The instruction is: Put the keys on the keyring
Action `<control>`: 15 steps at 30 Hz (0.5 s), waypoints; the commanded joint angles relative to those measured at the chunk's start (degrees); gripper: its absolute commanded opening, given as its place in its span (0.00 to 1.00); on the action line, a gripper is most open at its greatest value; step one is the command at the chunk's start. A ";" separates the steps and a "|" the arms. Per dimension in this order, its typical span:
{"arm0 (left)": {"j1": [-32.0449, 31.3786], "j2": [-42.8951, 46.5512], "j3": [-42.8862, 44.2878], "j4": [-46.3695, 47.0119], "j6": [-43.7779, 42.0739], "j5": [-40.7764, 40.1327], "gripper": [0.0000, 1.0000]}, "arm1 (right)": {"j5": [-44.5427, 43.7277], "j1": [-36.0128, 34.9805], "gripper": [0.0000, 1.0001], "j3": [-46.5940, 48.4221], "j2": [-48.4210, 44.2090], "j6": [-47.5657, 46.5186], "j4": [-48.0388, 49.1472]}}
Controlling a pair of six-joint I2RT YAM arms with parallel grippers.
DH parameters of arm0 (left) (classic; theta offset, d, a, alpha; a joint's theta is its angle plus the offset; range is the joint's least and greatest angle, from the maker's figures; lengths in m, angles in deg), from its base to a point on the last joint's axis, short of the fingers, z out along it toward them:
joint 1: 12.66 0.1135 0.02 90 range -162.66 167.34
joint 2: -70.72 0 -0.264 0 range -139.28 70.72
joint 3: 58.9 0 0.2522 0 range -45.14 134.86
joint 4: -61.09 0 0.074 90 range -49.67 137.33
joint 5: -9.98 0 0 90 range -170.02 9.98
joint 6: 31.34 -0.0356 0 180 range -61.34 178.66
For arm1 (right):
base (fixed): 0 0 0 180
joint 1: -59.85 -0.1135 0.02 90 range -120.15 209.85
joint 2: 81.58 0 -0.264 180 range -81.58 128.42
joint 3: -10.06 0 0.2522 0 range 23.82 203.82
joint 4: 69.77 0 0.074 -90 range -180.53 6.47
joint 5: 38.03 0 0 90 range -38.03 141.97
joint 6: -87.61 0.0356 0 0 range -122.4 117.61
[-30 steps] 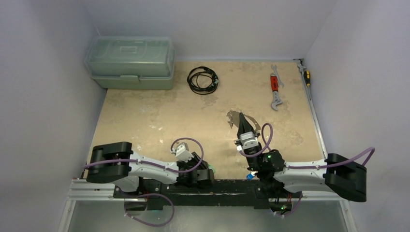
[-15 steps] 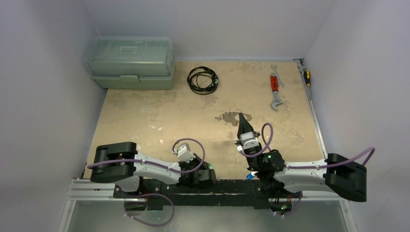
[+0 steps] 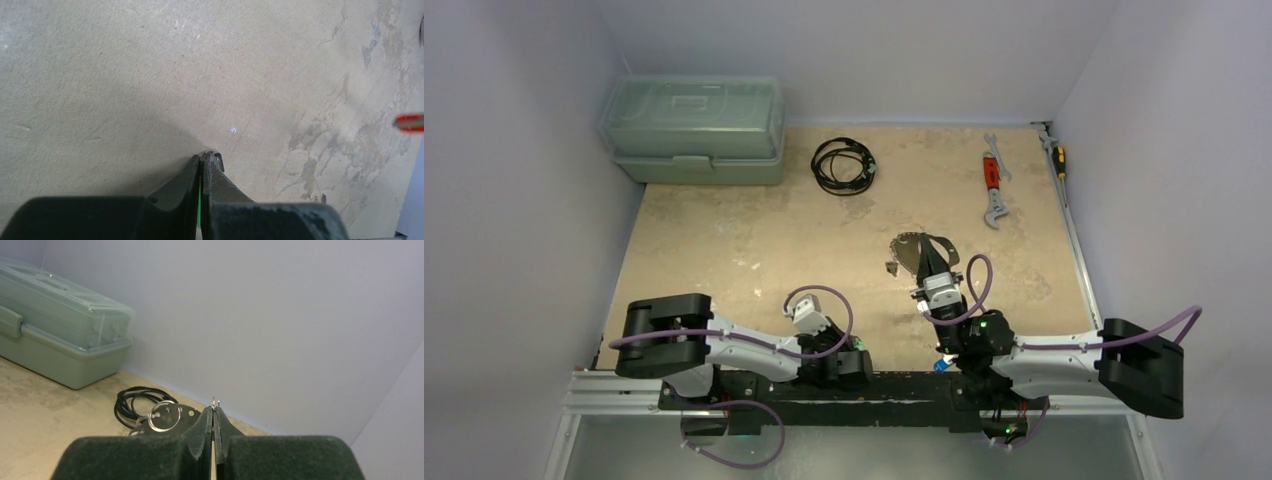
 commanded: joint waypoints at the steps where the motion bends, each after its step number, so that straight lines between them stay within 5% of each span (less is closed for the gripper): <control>1: 0.19 2.05 1.73 -4.01 -7.93 -4.20 0.00 | 0.06 0.09 0.00 0.37 -0.74 1.04 8.88; 15: 0.17 9.93 0.85 -7.16 -22.90 -7.24 0.00 | 0.67 0.09 0.00 0.55 0.40 1.22 9.05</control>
